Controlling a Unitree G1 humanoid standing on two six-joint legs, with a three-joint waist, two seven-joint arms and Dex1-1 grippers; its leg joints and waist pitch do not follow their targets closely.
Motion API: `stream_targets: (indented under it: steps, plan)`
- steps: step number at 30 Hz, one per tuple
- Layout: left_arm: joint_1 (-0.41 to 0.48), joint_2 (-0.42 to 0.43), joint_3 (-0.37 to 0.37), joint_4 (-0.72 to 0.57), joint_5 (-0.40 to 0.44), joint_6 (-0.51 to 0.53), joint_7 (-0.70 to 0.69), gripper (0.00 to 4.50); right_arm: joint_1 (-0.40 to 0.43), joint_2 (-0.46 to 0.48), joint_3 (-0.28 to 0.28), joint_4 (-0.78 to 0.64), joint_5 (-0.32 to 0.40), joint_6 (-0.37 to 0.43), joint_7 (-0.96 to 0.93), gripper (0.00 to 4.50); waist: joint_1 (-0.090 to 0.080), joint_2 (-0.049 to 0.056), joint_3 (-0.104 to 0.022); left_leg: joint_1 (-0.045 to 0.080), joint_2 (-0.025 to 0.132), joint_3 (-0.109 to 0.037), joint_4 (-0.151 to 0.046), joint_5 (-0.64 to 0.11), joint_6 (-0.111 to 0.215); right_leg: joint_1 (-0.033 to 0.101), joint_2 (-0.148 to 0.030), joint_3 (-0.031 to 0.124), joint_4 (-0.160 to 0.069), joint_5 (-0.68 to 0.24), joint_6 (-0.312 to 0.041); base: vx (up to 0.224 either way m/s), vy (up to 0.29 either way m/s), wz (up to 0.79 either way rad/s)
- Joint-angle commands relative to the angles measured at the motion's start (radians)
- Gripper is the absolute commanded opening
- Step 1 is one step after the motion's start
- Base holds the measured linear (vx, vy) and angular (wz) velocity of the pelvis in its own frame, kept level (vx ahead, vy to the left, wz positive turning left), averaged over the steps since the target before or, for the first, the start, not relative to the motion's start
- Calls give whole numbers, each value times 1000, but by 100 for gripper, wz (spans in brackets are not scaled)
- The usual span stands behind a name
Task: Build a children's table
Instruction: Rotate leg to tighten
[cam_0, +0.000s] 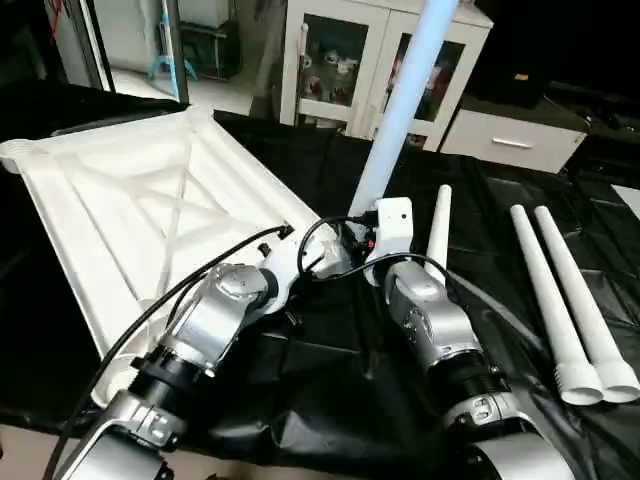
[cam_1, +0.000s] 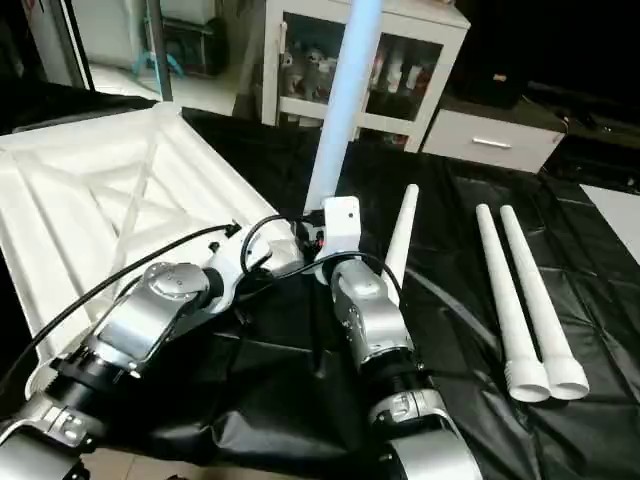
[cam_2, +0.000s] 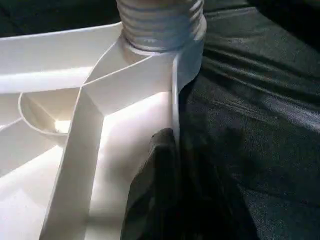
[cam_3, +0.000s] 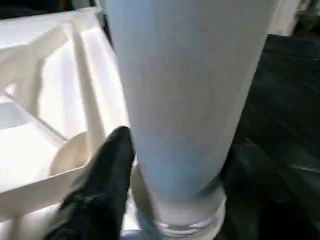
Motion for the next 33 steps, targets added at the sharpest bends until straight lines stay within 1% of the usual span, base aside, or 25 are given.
stream_targets:
  steps: [1, 2, 3, 4, 5, 6, 7, 8, 9, 10, 11, 12, 13, 14, 15, 16, 17, 18, 19, 21, 22, 24, 27, 30, 33]
  plan:
    - [8, 14, -24, -12, 13, -18, -30, 0, 15, 7, 33, -23, 32, 36, 76, 290, -2, 24, -49, -2, 32, -15, -85, -248, -38, 31, -82, 58, -87, -197, -117, 0, 0, 0]
    - [19, 36, -32, -29, 7, -24, -60, 0, 16, -10, 30, -48, 40, 54, 103, 303, -2, 25, -51, -2, 33, -14, -84, -223, -37, 31, -82, 58, -85, -167, -123, 0, 0, 0]
    - [28, 53, -37, -42, 3, -27, -81, 0, 17, -24, 30, -69, 47, 70, 128, 308, -3, 25, -52, -5, 32, -14, -83, -192, -31, 37, -82, 57, -81, -129, -129, 0, 0, 0]
    - [39, 72, -41, -58, -6, -21, -107, 0, 18, -43, 29, -93, 56, 89, 160, 319, -3, 26, -55, -6, 32, -12, -80, -158, -26, 39, -81, 57, -75, -77, -137, 0, 0, 0]
    - [51, 95, -46, -73, -17, -37, -141, 0, 22, -69, 36, -121, 64, 108, 204, 334, -4, 26, -56, -6, 33, -11, -79, -140, -22, 38, -81, 57, -72, -50, -144, 0, 0, 0]
    - [62, 114, -49, -86, -29, -47, -174, 0, 24, -92, 42, -143, 69, 122, 239, 334, -2, 26, -56, -5, 31, -9, -77, -108, -14, 40, -78, 57, -69, -4, -154, 0, 0, 0]
    - [74, 137, -52, -101, -39, -52, -204, 0, 27, -124, 51, -167, 75, 136, 285, 352, 1, 25, -59, -7, 30, -8, -73, -77, -5, 44, -77, 56, -64, 43, -164, 0, 0, 0]
    - [87, 165, -59, -116, -52, -81, -250, 0, 32, -162, 66, -192, 78, 147, 343, 356, 3, 26, -60, -6, 31, -7, -72, -61, 1, 44, -76, 56, -63, 65, -169, 0, 0, 0]
    - [100, 194, -64, -137, -65, -78, -293, 0, 38, -205, 85, -218, 80, 152, 410, 365, 5, 25, -61, -7, 30, -6, -69, -34, 11, 45, -74, 54, -58, 106, -178, 0, 0, 0]
    - [104, 201, -65, -142, -69, -77, -304, 0, 39, -216, 90, -224, 81, 154, 427, 365, 7, 27, -59, -6, 31, -3, -69, -24, 15, 41, -73, 54, -57, 125, -188, 0, 0, 0]
    - [114, 222, -69, -154, -77, -110, -337, 0, 44, -250, 108, -239, 79, 153, 480, 389, 9, 27, -56, -3, 31, -2, -70, -49, 16, 39, -74, 54, -61, 95, -196, 0, 0, 0]
    - [130, 250, -72, -179, -98, -116, -388, 0, 50, -298, 132, -254, 75, 149, 556, 395, 10, 29, -56, -4, 31, -3, -70, -61, 15, 41, -74, 53, -61, 80, -197, 0, 0, 0]
    - [152, 291, -75, -213, -127, -148, -461, 0, 60, -368, 167, -269, 65, 138, 667, 398, 12, 29, -54, -4, 35, -4, -73, -82, 9, 41, -76, 53, -64, 47, -193, 0, 0, 0]
    - [164, 312, -76, -231, -143, -176, -500, 0, 66, -406, 184, -276, 59, 132, 729, 403, 13, 29, -52, -4, 36, -4, -73, -103, 7, 42, -77, 53, -66, 23, -194, 0, 0, 0]
    - [164, 312, -76, -231, -143, -176, -500, 0, 66, -406, 184, -276, 59, 132, 729, 416, 14, 29, -52, -3, 35, -2, -72, -112, 9, 41, -76, 54, -66, 17, -193, 0, 0, 0]
    - [168, 325, -74, -243, -153, -173, -519, 0, 70, -438, 199, -275, 53, 118, 785, 429, 14, 28, -50, -4, 36, -2, -73, -115, 9, 40, -77, 55, -67, 12, -192, 0, 0, 0]
    - [168, 325, -74, -243, -153, -173, -519, 0, 70, -438, 199, -275, 53, 118, 785, 429, 14, 29, -51, -1, 37, -2, -74, -124, 4, 38, -78, 54, -68, -8, -196, 0, 0, 0]
    - [167, 343, -76, -257, -161, -165, -544, 0, 75, -468, 221, -269, 46, 98, 841, 429, 15, 25, -50, -1, 37, -2, -75, -137, -1, 38, -79, 54, -70, -36, -198, 0, 0, 0]
    - [167, 353, -78, -264, -166, -164, -556, 0, 76, -481, 232, -270, 46, 94, 865, 429, 17, 26, -48, 0, 37, -2, -76, -149, -5, 36, -80, 55, -73, -64, -196, 0, 0, 0]
    - [165, 364, -81, -269, -170, -164, -570, 0, 80, -498, 254, -272, 43, 87, 902, 429, 18, 26, -48, 1, 37, -2, -76, -162, -6, 36, -81, 56, -76, -92, -193, 0, 0, 0]
    - [164, 371, -82, -267, -167, -168, -578, 0, 82, -506, 268, -273, 40, 81, 922, 429, 18, 18, -50, 0, 37, -3, -75, -152, -5, 38, -80, 54, -75, -89, -192, 0, 0, 0]
    - [163, 379, -83, -265, -167, -173, -589, 0, 83, -514, 281, -274, 39, 76, 945, 429, 19, 21, -51, -2, 36, -3, -73, -125, -1, 38, -80, 55, -70, -64, -195, 0, 0, 0]
    - [167, 391, -84, -271, -174, -179, -608, 0, 85, -523, 294, -274, 43, 70, 981, 429, 21, 20, -54, -2, 35, -2, -70, -95, 8, 39, -78, 54, -65, -15, -205, 0, 0, 0]
    - [171, 398, -86, -282, -179, -179, -621, 0, 90, -524, 300, -258, 41, 57, 1006, 429, 22, 20, -54, -2, 35, -2, -69, -95, 9, 40, -79, 54, -64, -9, -211, 0, 0, 0]
    - [172, 400, -94, -290, -186, -174, -627, 0, 98, -526, 319, -245, 27, 36, 1011, 429, 23, 22, -54, -1, 36, -2, -69, -100, 6, 40, -79, 53, -65, -11, -214, 0, 0, 0]
